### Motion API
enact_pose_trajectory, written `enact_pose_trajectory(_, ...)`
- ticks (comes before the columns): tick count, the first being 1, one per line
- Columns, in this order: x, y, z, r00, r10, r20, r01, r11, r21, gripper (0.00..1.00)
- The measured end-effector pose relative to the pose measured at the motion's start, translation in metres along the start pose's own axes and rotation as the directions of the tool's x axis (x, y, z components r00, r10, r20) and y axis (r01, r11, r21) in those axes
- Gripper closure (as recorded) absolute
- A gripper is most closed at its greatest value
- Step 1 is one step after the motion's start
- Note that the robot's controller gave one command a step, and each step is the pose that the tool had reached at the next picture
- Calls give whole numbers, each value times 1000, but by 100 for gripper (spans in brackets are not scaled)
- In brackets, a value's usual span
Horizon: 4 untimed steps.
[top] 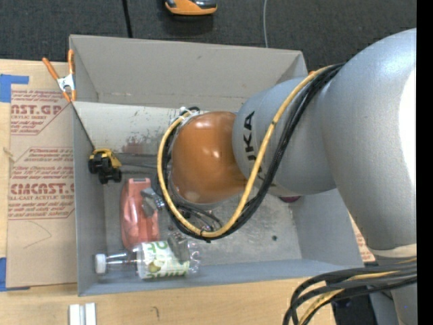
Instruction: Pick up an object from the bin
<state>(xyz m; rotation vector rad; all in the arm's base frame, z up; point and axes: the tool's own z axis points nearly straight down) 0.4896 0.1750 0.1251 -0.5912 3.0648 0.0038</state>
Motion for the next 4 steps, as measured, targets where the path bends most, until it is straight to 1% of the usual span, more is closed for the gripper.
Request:
enact_pose_trajectory(1,-5,-1,12,999,-43,17,43,999,2,0)
enact_pose_trajectory(2,-12,3,10,981,-193,33,193,981,5,100)
enact_pose_trajectory(3,-11,-1,12,981,-191,30,191,982,10,0)
enact_pose_trajectory(4,-10,-1,13,981,-190,28,189,982,10,0)
